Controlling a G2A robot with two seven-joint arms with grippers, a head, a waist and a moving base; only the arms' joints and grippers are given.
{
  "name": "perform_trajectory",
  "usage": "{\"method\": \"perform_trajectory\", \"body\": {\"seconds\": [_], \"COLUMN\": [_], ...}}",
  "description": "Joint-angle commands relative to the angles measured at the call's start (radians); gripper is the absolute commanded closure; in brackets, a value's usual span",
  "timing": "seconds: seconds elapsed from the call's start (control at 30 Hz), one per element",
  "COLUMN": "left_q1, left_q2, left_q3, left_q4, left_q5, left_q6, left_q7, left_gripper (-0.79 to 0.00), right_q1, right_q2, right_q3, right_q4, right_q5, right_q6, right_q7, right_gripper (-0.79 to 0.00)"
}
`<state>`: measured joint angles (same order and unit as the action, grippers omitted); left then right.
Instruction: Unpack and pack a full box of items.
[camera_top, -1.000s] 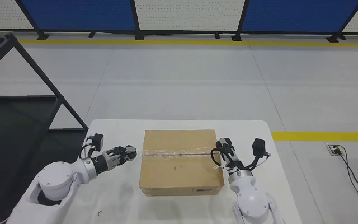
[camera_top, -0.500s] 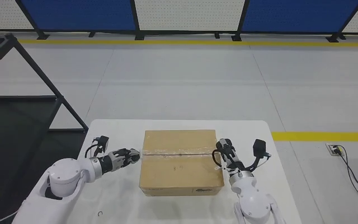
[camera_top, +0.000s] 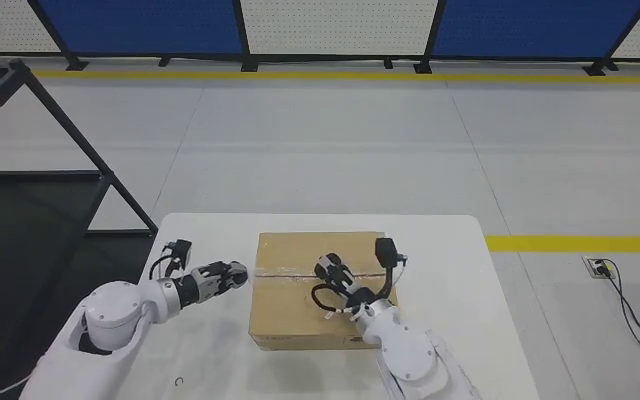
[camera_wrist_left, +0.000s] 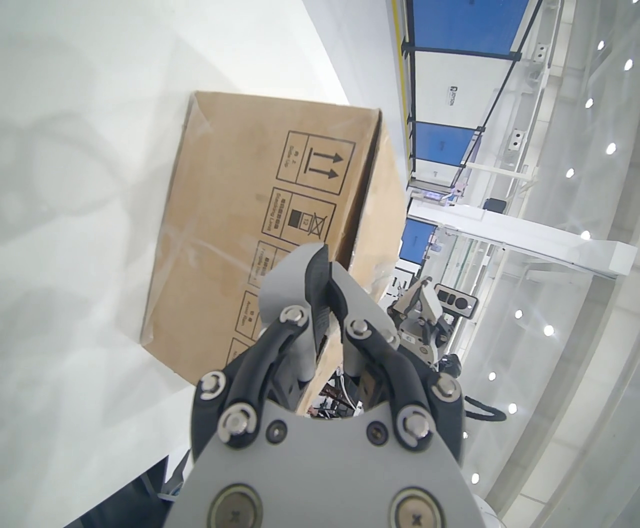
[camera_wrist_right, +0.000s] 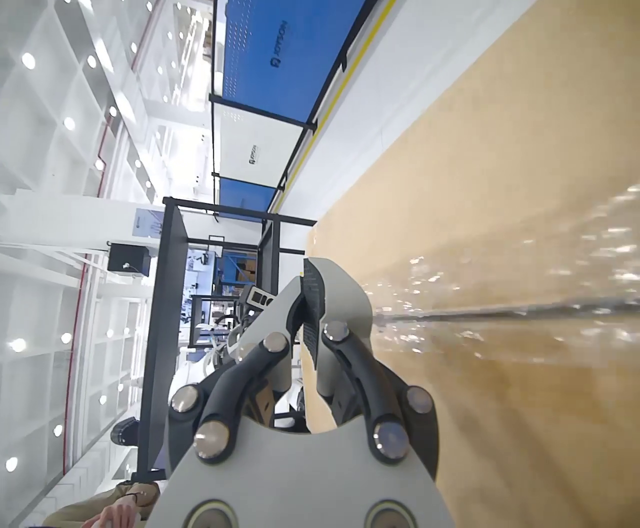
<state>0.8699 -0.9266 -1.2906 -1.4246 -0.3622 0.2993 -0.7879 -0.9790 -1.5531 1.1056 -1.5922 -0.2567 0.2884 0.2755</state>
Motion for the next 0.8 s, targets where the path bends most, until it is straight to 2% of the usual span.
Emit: {"method": "perform_trajectory", "body": {"seconds": [0.0, 0.13, 0.3, 0.47, 0.77], "left_q1": [0.018, 0.066, 0.119, 0.119, 0.135], "left_q2": [0.003, 0.009, 0.012, 0.012, 0.01], "left_q3": [-0.026, -0.085, -0.14, -0.14, -0.133], "left_q4": [-0.012, -0.05, -0.094, -0.094, -0.113], "left_q5": [-0.011, -0.049, -0.095, -0.095, -0.091], "left_q6": [-0.007, -0.027, -0.049, -0.049, -0.058], "left_q7": [0.014, 0.05, 0.089, 0.089, 0.104], "left_gripper": [0.0, 0.0, 0.0, 0.0, 0.0], "right_q1": [0.072, 0.17, 0.238, 0.248, 0.287], "right_q2": [-0.015, -0.041, -0.058, -0.06, -0.079], "right_q3": [-0.051, -0.13, -0.181, -0.19, -0.237], "right_q4": [0.071, 0.178, 0.249, 0.253, 0.31], "right_q5": [0.026, 0.054, 0.042, 0.031, 0.002], "right_q6": [0.021, 0.028, 0.025, 0.001, 0.05], "right_q7": [-0.004, 0.0, 0.032, 0.069, 0.09], "right_gripper": [0.0, 0.0, 0.0, 0.0, 0.0]}}
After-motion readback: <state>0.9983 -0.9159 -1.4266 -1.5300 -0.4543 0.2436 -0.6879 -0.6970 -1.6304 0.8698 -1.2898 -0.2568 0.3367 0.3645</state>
